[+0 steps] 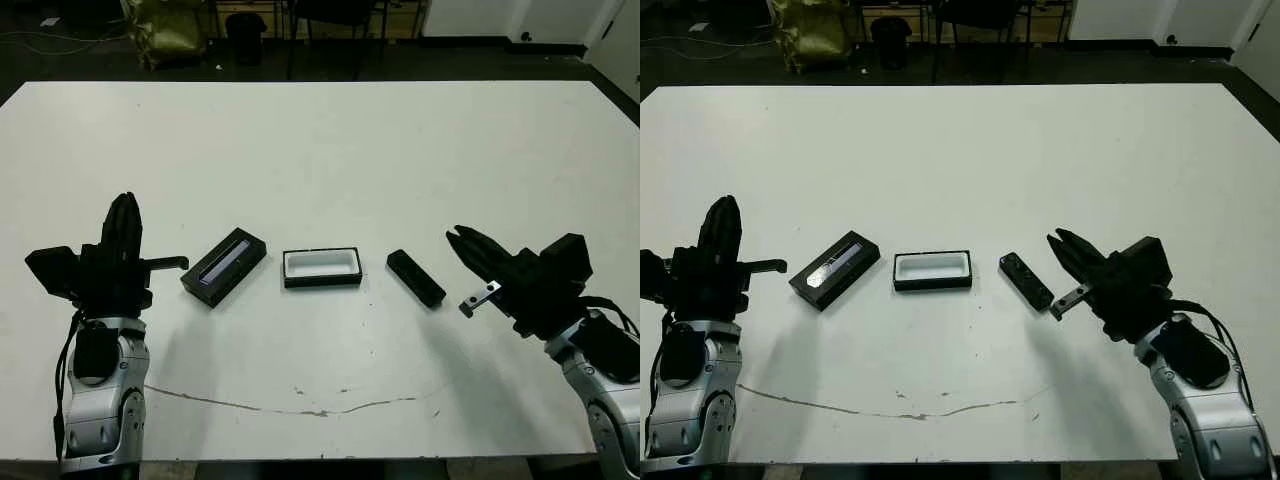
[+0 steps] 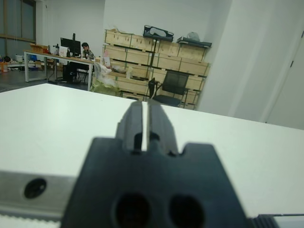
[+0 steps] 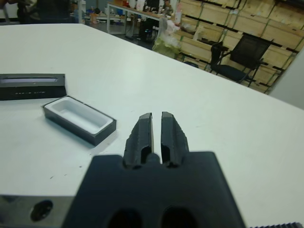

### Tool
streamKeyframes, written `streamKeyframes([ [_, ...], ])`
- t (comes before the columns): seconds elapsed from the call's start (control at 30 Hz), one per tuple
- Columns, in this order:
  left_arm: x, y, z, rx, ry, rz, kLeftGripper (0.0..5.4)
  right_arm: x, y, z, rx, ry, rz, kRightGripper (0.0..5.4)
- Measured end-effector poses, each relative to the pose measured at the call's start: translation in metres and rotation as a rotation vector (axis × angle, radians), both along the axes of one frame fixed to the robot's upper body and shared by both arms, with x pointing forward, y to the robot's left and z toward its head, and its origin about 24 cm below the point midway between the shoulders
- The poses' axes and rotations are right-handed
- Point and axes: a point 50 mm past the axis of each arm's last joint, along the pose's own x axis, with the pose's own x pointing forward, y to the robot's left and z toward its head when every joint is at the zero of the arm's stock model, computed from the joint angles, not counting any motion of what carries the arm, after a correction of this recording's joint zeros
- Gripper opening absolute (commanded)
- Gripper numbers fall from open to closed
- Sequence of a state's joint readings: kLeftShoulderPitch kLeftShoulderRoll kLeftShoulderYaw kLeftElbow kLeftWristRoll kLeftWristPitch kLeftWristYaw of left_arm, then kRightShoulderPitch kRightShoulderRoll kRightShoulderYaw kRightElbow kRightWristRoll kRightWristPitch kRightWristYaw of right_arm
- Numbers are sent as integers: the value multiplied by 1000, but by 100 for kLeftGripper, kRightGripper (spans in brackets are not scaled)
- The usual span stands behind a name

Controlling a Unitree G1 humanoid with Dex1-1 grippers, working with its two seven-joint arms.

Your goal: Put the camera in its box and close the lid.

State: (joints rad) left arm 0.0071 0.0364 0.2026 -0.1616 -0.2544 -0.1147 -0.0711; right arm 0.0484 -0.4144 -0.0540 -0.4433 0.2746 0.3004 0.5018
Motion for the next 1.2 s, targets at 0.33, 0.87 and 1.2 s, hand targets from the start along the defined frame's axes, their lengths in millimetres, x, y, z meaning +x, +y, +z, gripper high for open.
streamKeyframes([
  [0.33, 0, 0, 0, -1, 0, -1, 0, -2, -4, -11, -37, 138, 58, 9],
  [0.87, -1, 0, 0, 1, 13, 5, 0, -3, -4, -22, -51, 256, 139, 345],
  [1.2, -1, 0, -3, -5, 21, -1, 0, -3, -4, -27, -62, 268, 142, 538],
])
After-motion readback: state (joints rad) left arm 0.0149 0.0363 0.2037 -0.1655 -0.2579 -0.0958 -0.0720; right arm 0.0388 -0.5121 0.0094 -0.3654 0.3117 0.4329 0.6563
